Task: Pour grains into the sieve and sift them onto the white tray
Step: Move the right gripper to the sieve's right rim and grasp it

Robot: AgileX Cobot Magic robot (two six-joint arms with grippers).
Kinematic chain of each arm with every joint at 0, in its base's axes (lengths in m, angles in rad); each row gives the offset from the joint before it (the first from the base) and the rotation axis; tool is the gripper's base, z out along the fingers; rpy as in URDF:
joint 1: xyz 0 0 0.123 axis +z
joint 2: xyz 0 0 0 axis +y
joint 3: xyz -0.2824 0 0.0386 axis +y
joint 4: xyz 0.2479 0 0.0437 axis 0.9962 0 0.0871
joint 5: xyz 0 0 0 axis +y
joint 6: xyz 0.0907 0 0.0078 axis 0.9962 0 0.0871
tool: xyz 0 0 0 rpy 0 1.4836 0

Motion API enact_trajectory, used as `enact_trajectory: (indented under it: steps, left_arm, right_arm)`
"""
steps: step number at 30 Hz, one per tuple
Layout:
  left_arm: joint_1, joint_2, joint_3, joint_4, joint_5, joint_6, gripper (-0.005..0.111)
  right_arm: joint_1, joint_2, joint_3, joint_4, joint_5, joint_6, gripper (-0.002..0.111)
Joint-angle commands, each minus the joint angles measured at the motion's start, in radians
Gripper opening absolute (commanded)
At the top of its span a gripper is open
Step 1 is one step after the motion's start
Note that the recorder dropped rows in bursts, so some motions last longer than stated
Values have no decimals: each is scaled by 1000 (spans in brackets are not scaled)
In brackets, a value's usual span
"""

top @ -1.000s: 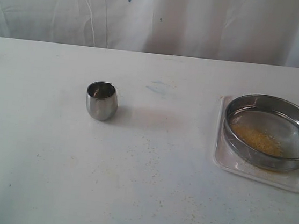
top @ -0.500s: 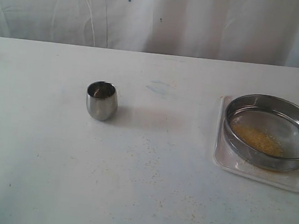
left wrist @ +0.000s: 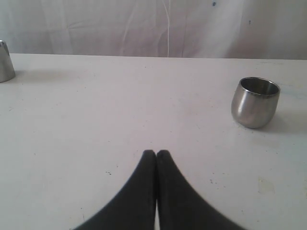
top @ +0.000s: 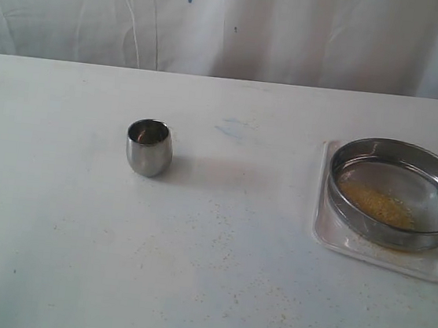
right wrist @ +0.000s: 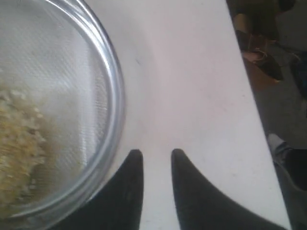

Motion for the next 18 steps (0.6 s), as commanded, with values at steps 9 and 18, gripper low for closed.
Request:
enact_trajectory:
  steps: [9, 18]
  left_arm:
    - [-8, -5, 2, 1, -8, -10, 0]
    - [-8, -5, 2, 1, -8, -10, 0]
  right_arm:
    - [-139, 249, -290, 343, 168, -195, 49]
    - [-139, 341, -290, 335, 105, -230, 49]
